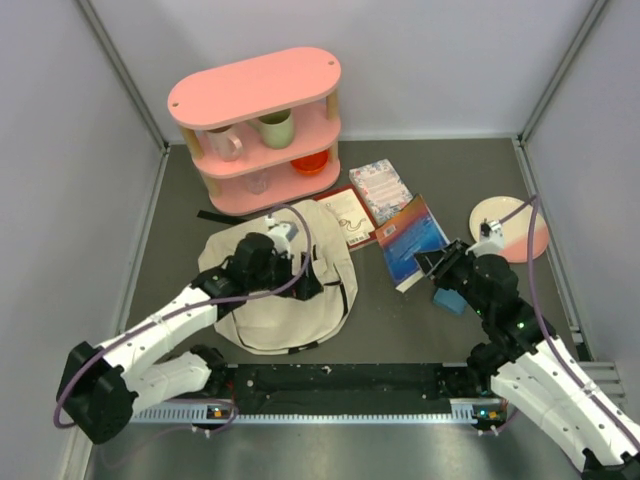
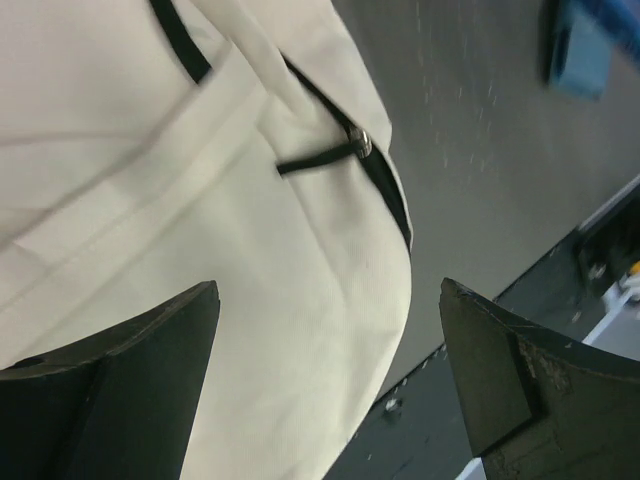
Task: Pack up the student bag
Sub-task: Pick up the book from the center of the board, then place the book in the student bag.
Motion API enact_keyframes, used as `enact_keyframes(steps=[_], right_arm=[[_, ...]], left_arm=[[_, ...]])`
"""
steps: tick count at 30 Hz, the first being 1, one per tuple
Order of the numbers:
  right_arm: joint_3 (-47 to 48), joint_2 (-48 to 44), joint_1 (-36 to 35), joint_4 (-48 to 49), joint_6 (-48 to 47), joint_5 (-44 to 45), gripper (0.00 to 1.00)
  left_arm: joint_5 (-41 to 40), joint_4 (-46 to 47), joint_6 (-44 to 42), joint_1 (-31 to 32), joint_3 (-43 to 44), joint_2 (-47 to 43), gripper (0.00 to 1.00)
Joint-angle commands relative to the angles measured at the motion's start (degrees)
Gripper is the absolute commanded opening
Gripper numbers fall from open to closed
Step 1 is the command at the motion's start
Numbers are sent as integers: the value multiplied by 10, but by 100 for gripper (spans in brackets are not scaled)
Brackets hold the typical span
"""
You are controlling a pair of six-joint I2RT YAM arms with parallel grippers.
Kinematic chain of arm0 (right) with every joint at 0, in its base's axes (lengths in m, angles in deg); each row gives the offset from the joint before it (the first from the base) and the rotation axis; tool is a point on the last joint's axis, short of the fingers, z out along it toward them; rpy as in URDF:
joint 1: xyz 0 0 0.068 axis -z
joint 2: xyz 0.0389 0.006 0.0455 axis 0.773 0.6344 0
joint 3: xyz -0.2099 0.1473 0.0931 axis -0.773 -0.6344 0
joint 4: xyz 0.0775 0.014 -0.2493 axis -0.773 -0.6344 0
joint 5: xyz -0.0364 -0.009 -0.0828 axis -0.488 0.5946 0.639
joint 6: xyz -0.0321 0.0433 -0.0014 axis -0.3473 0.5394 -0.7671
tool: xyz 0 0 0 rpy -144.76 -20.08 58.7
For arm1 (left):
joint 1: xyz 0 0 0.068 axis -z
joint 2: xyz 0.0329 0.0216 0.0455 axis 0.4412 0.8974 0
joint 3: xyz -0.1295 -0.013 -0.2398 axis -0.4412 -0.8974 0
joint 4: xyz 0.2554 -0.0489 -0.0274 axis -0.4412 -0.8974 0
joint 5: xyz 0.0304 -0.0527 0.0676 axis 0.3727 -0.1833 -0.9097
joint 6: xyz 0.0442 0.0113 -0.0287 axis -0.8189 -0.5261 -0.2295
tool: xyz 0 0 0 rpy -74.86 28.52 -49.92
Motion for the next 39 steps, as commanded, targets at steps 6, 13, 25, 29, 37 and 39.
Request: enact_keyframes(steps=[6,13,25,29,37,39], right_arm=[[68,-40,3,-30,-19,23,0],[77,-40,2,-42,-23,26,0],[72,-39,2,-49,-7,19,0],[69,-33,3,-50,1,11,0],[65,-26,2,-50,8,1,0],[64,-25,2,-51,10,1,0]], left_arm=[[-66,-153,-67,134,58,50,93],[-69,-227,-97,157,85,72,89],[-94,-240,-83,246,85,122,86],[-127,-239,-81,254,88,160,86],[-205,-243,-57,275,96,190,77],[-214,-248,-55,275,102,188,68]])
